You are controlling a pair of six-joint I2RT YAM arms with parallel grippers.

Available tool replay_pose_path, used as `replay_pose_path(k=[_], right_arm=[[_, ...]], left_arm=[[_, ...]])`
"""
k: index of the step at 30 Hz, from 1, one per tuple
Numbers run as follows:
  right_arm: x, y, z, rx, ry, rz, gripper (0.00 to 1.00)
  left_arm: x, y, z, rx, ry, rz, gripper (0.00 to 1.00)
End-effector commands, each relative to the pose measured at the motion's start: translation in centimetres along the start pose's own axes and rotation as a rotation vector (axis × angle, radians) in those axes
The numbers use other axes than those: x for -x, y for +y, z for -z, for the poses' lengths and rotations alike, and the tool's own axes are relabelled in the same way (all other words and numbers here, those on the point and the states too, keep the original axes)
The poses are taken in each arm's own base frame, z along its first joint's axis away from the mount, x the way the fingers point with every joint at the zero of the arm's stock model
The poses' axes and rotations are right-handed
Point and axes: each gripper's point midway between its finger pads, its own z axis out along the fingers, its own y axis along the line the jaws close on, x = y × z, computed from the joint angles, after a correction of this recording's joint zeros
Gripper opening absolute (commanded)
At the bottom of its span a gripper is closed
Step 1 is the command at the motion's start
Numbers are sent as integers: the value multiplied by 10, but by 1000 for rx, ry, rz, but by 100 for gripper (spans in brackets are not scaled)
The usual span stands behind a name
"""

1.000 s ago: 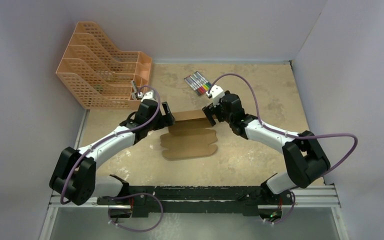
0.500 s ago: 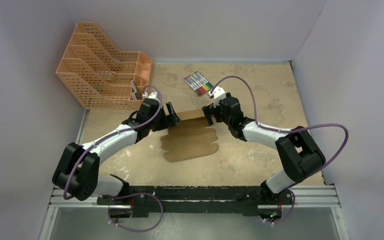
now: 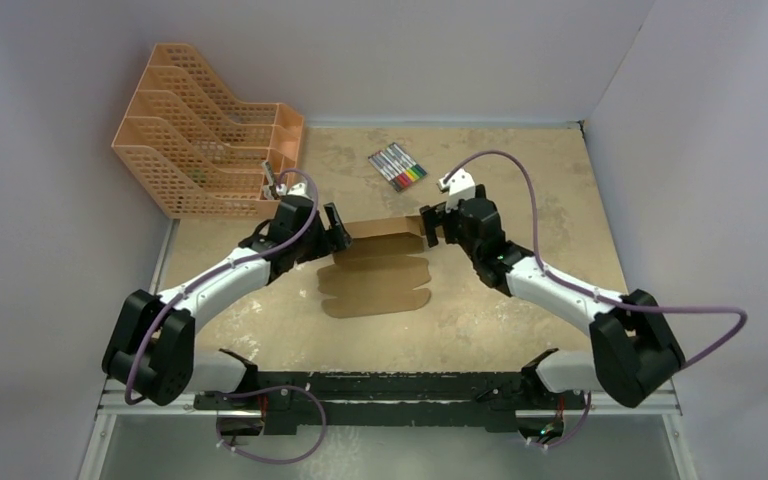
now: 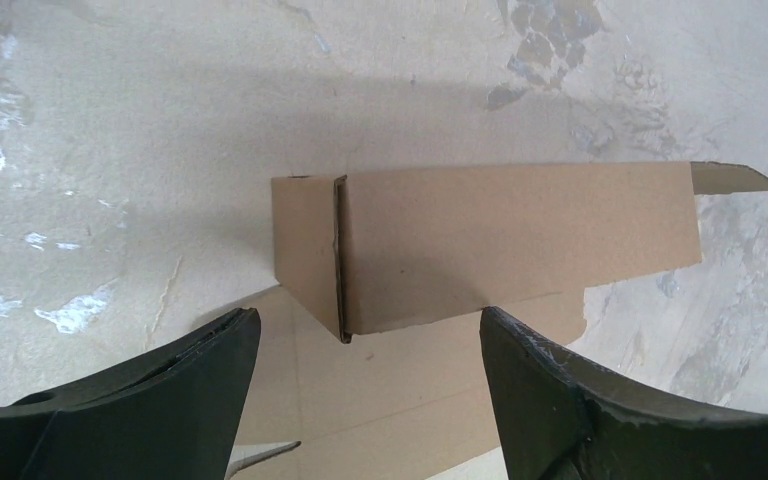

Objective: Fold the paper box

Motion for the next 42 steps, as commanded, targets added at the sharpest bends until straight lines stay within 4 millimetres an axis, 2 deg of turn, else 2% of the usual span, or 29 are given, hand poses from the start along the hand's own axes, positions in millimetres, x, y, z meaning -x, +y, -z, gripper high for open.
replay_pose_path(k=[1, 5, 8, 12, 15, 21, 27, 34, 38, 42], right_arm=[[-25, -6, 19, -55, 57, -143, 97], [-30, 21, 26, 49, 51, -377, 92], [-33, 31, 24, 68, 28, -557, 87], [-44, 45, 18, 119, 19, -670, 78], [-50, 48, 9, 125, 15, -687, 69], [-55, 54, -13, 136, -16, -704, 60], [-61, 52, -34, 95, -18, -680, 55], [-66, 55, -47, 100, -20, -647, 52], [-62, 65, -54, 156, -34, -616, 43], [-47, 73, -54, 217, -76, -599, 33]], left_arm=[[29, -13, 11, -29, -81, -2, 81], [30, -13, 11, -33, -80, 0, 81], [31, -14, 9, -36, -74, -4, 81], [33, -13, 7, -31, -71, -14, 81], [35, -13, 6, -26, -71, -20, 81], [32, -10, 1, -18, -48, -23, 81], [29, -12, -4, -30, -23, -23, 81], [25, -12, -9, -38, -6, -22, 81], [24, -17, -10, -58, 6, -12, 81], [22, -22, -10, -83, 19, 5, 80]])
